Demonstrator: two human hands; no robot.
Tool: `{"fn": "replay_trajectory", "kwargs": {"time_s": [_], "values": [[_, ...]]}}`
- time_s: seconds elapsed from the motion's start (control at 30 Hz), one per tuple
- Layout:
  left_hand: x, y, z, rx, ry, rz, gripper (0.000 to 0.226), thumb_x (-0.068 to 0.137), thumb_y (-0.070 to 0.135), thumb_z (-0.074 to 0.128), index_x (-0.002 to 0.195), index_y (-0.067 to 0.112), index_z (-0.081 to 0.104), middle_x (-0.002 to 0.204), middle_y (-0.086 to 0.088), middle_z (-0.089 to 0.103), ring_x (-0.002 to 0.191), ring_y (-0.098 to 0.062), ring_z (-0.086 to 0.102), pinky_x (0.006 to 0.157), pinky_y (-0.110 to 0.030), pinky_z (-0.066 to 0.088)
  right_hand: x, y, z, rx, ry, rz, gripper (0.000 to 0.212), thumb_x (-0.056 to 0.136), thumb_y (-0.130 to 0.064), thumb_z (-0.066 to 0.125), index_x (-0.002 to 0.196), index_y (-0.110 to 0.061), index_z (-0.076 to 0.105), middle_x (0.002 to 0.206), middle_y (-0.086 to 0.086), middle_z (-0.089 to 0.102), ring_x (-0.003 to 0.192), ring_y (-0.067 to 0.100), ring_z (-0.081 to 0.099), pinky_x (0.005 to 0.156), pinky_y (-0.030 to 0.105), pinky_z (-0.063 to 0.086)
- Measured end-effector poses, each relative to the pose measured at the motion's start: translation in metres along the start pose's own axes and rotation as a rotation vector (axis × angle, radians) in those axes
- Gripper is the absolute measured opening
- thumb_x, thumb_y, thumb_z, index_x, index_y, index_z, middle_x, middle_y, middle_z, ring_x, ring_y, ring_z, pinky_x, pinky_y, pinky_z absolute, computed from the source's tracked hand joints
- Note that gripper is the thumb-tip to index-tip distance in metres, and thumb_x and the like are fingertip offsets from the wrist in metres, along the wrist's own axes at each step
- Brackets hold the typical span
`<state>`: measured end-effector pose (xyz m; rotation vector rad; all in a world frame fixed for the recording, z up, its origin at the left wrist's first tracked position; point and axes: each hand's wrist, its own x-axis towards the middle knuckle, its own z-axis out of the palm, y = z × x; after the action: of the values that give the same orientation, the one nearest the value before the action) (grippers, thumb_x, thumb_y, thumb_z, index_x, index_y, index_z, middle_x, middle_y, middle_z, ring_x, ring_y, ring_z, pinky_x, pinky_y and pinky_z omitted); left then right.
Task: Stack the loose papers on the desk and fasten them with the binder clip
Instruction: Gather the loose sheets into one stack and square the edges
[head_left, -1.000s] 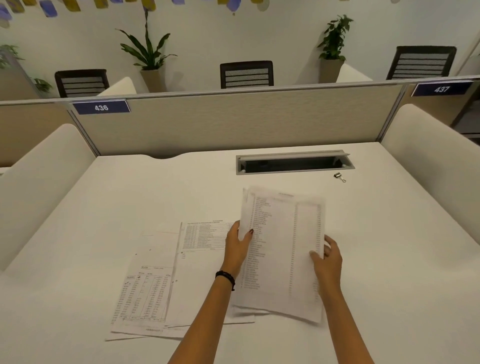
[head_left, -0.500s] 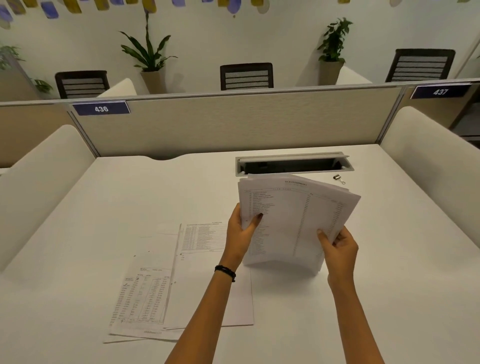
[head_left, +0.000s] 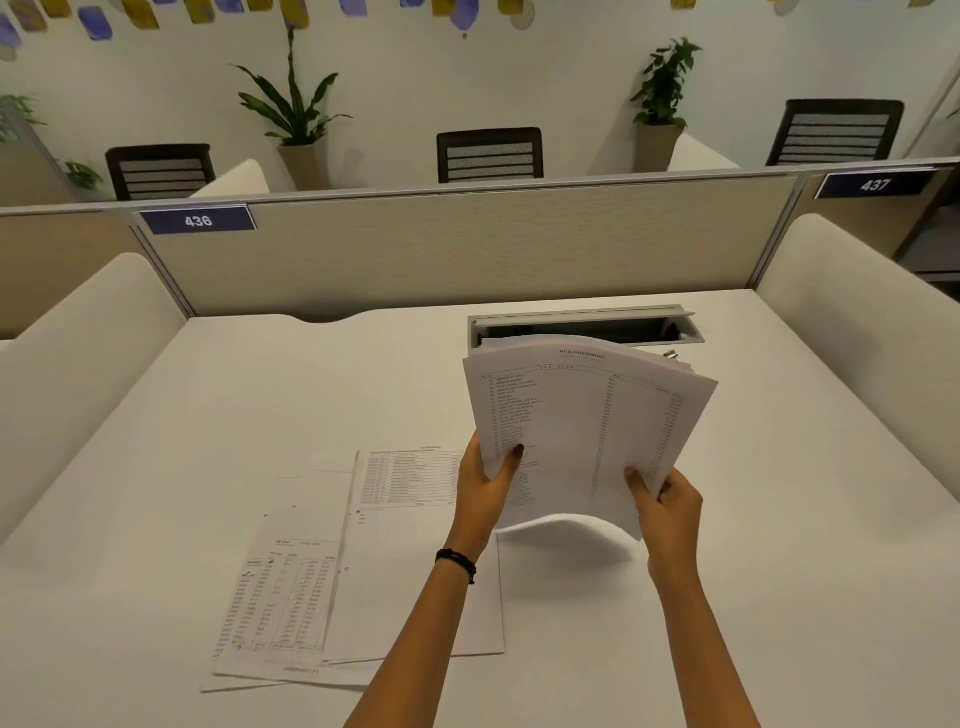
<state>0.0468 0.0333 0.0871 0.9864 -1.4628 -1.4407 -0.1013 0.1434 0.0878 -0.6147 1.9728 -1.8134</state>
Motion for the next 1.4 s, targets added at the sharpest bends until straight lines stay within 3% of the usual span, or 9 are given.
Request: {"fn": "replay_trajectory", "kwargs": {"time_s": [0.1, 0.2, 0.3, 0.4, 0.63, 0.83, 1.07, 1.23, 1.4], "values": [[0.0, 0.008, 0.0, -0.024, 0.049, 0.018, 0.039, 0.087, 0.025, 0.059, 0.124, 0.021, 0.046, 0.115, 0.006, 0.058, 0.102, -0.016, 0.059, 0.073, -0.017, 0.053, 0.001, -0.003, -0.001, -0.008, -0.019, -0.025, 0.009, 0.085, -0.009, 0.063, 0.091, -0.004, 0.062, 0.09, 0.01, 0.065, 0.081, 0.028, 0.059, 0.074, 0.031, 0.049], [0.003, 0.022, 0.004, -0.081, 0.108, 0.048, 0.026, 0.089, 0.033, 0.055, 0.112, 0.023, 0.049, 0.112, 0.0, 0.062, 0.097, -0.021, 0.064, 0.068, -0.021, 0.057, 0.001, 0.0, -0.001, -0.017, -0.037, -0.004, 0.02, 0.083, -0.01, 0.065, 0.1, 0.0, 0.061, 0.099, 0.012, 0.065, 0.088, 0.029, 0.06, 0.078, 0.037, 0.053], [0.01, 0.05, 0.01, -0.1, 0.217, 0.123, 0.031, 0.086, 0.044, 0.046, 0.104, 0.02, 0.051, 0.097, -0.003, 0.065, 0.08, -0.018, 0.066, 0.059, -0.017, 0.054, 0.001, -0.003, -0.002, -0.01, -0.049, 0.005, 0.022, 0.083, -0.01, 0.065, 0.102, -0.001, 0.061, 0.105, 0.011, 0.065, 0.091, 0.029, 0.06, 0.082, 0.039, 0.052], [0.023, 0.079, 0.013, -0.094, 0.268, 0.167, 0.03, 0.093, 0.039, 0.042, 0.102, 0.012, 0.052, 0.081, -0.001, 0.06, 0.069, -0.012, 0.06, 0.053, -0.012, 0.048, 0.0, -0.009, -0.004, 0.017, -0.061, 0.0, 0.014, 0.083, -0.007, 0.065, 0.096, -0.004, 0.061, 0.1, 0.008, 0.064, 0.088, 0.026, 0.059, 0.076, 0.033, 0.049], [0.035, 0.098, 0.017, -0.055, 0.233, 0.058, 0.015, 0.092, 0.032, 0.05, 0.102, 0.021, 0.053, 0.095, -0.008, 0.063, 0.085, -0.023, 0.064, 0.059, -0.025, 0.05, 0.002, -0.008, -0.007, 0.01, -0.079, 0.008, 0.016, 0.082, -0.01, 0.066, 0.095, -0.002, 0.061, 0.099, 0.009, 0.064, 0.088, 0.027, 0.059, 0.075, 0.034, 0.049], [0.035, 0.097, 0.015, -0.026, 0.257, 0.039, 0.016, 0.092, 0.033, 0.049, 0.102, 0.021, 0.054, 0.098, -0.007, 0.064, 0.089, -0.024, 0.064, 0.066, -0.03, 0.054, 0.002, -0.013, -0.009, 0.056, -0.103, -0.002, 0.015, 0.082, -0.009, 0.066, 0.096, -0.007, 0.062, 0.093, 0.0, 0.064, 0.084, 0.019, 0.06, 0.067, 0.022, 0.048], [0.031, 0.095, 0.014, -0.023, 0.295, 0.086, 0.022, 0.092, 0.036, 0.05, 0.096, 0.016, 0.057, 0.091, -0.008, 0.065, 0.08, -0.018, 0.063, 0.059, -0.022, 0.049, 0.002, -0.012, -0.008, 0.052, -0.067, -0.015, 0.008, 0.082, -0.01, 0.066, 0.086, -0.003, 0.063, 0.093, 0.009, 0.065, 0.081, 0.028, 0.06, 0.062, 0.024, 0.047], [0.027, 0.101, 0.017, -0.057, 0.308, 0.129, 0.015, 0.095, 0.032, 0.046, 0.095, 0.021, 0.056, 0.09, -0.005, 0.062, 0.082, -0.021, 0.063, 0.061, -0.023, 0.051, 0.0, -0.02, -0.008, 0.067, -0.015, -0.068, 0.011, 0.083, -0.012, 0.065, 0.085, -0.002, 0.063, 0.086, 0.007, 0.064, 0.073, 0.021, 0.059, 0.061, 0.022, 0.046], [0.024, 0.094, 0.018, -0.045, 0.307, 0.129, 0.013, 0.093, 0.031, 0.048, 0.101, 0.021, 0.053, 0.088, 0.004, 0.061, 0.081, -0.017, 0.063, 0.06, -0.02, 0.053, -0.001, -0.016, -0.009, 0.06, -0.061, -0.022, 0.012, 0.081, -0.014, 0.067, 0.09, -0.007, 0.062, 0.087, 0.003, 0.064, 0.078, 0.022, 0.06, 0.063, 0.026, 0.049]]}}
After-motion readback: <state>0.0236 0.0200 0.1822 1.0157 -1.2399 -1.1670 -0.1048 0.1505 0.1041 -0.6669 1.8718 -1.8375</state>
